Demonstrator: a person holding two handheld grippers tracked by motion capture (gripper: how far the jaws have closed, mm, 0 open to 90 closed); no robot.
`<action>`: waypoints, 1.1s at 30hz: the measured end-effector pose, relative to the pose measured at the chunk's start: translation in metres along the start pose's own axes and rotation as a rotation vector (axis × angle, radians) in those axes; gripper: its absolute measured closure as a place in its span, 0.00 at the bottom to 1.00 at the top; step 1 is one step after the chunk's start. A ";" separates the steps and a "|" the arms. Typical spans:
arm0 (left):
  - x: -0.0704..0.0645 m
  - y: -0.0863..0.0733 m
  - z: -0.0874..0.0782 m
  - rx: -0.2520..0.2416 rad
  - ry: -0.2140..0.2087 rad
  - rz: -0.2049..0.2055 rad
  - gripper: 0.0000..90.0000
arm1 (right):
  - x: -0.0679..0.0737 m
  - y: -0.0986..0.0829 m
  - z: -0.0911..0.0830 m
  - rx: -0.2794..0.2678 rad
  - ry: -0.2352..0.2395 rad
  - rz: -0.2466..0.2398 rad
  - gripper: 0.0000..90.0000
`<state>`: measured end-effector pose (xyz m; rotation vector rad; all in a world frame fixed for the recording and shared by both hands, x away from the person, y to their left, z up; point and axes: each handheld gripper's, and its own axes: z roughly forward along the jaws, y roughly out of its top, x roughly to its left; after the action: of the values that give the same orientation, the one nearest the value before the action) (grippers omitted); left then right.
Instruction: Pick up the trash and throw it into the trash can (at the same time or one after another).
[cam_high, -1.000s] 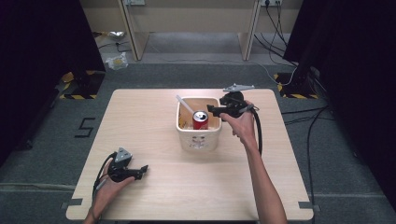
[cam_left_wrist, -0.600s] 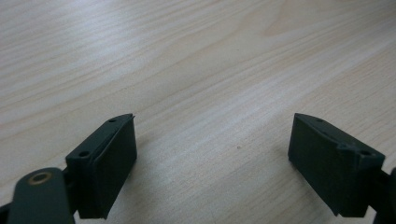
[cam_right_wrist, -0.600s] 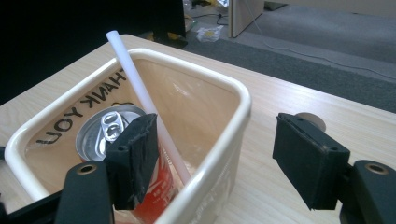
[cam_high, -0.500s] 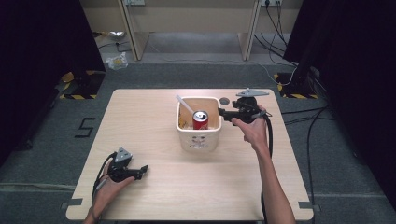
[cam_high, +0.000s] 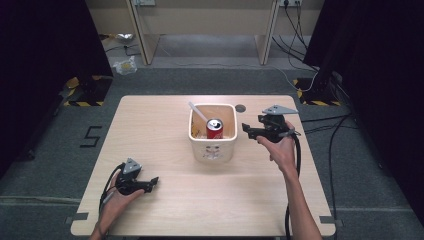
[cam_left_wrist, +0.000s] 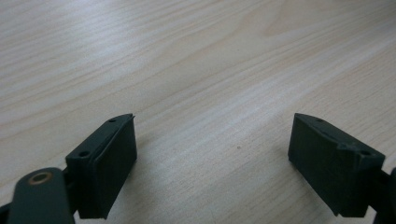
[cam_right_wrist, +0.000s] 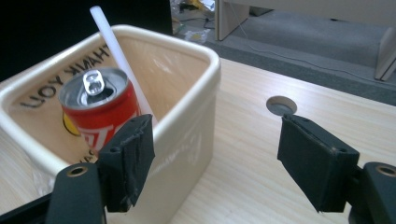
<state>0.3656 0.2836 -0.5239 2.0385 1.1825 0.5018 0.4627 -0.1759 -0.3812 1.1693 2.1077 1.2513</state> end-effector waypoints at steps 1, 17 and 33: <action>0.000 0.000 0.000 0.000 0.000 0.000 0.16 | 0.000 -0.003 -0.001 0.002 -0.003 -0.004 0.28; 0.000 0.000 0.000 0.000 0.000 0.000 0.16 | 0.004 -0.047 -0.012 0.046 -0.048 -0.041 0.24; 0.000 0.000 0.000 0.000 0.000 0.000 0.16 | 0.010 -0.079 -0.009 0.123 -0.060 -0.071 0.24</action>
<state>0.3656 0.2836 -0.5239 2.0385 1.1824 0.5019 0.4150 -0.1911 -0.4442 1.1574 2.1879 1.0552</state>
